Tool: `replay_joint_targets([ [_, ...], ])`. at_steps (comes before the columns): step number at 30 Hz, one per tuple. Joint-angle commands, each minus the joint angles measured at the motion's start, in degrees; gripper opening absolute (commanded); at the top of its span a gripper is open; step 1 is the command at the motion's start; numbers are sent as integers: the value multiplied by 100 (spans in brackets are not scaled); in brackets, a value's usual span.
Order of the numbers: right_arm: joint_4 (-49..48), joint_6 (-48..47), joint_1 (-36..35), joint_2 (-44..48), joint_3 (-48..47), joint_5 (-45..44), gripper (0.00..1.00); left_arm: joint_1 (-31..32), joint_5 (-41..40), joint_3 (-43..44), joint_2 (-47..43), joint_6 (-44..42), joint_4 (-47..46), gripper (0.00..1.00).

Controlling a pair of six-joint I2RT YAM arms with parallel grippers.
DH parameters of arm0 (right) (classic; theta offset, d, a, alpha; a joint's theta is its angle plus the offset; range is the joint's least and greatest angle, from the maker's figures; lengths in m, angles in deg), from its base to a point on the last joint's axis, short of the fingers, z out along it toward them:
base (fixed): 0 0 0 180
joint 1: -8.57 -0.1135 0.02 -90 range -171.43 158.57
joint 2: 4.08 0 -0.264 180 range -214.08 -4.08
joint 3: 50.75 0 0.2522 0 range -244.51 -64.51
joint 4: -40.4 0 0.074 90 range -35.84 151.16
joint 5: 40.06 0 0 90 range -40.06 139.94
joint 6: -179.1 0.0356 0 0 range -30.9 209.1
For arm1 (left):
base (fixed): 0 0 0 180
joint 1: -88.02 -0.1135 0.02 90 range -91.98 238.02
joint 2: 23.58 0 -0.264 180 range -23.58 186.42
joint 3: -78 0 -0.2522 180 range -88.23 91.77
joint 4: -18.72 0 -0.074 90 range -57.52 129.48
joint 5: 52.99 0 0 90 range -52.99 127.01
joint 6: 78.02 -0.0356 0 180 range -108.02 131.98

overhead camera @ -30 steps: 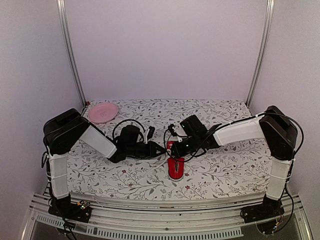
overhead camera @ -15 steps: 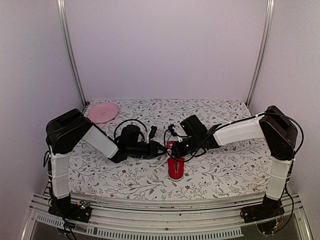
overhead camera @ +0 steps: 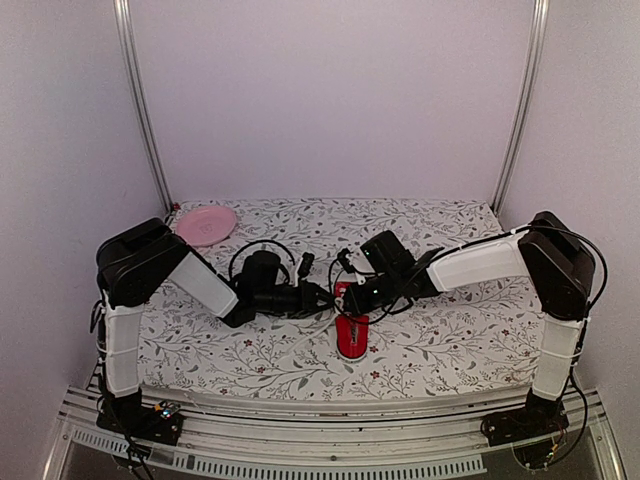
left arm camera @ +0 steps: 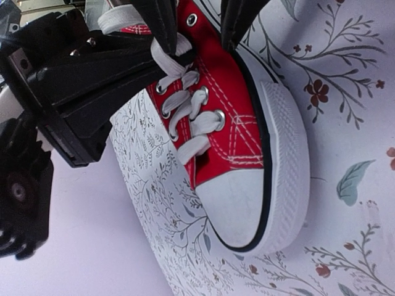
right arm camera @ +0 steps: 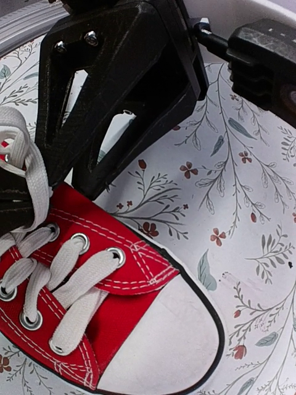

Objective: Tie the shoes

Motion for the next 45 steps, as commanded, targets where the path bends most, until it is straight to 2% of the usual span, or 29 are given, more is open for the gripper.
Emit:
replay_joint_targets([
  [1, 14, 26, -27, 125, 74, -3, 2, 50, 151, 59, 76, 97, -434, 25],
  [20, 10, 26, -29, 117, 73, 10, 2, 105, 239, 108, 199, 230, -610, 28],
  [23, 11, 19, -31, 120, 74, 5, 2, 111, 257, 112, 223, 240, -631, 25],
  [36, -7, 15, -27, 142, 72, -3, 2, 154, 414, 229, 340, 313, -804, 0],
  [43, 72, 17, -31, 362, 105, -215, 3, 153, 186, 86, 216, 326, -819, 0],
  [45, 147, 5, -32, 545, 132, -312, 6, 156, 110, 48, 181, 327, -776, 0],
])
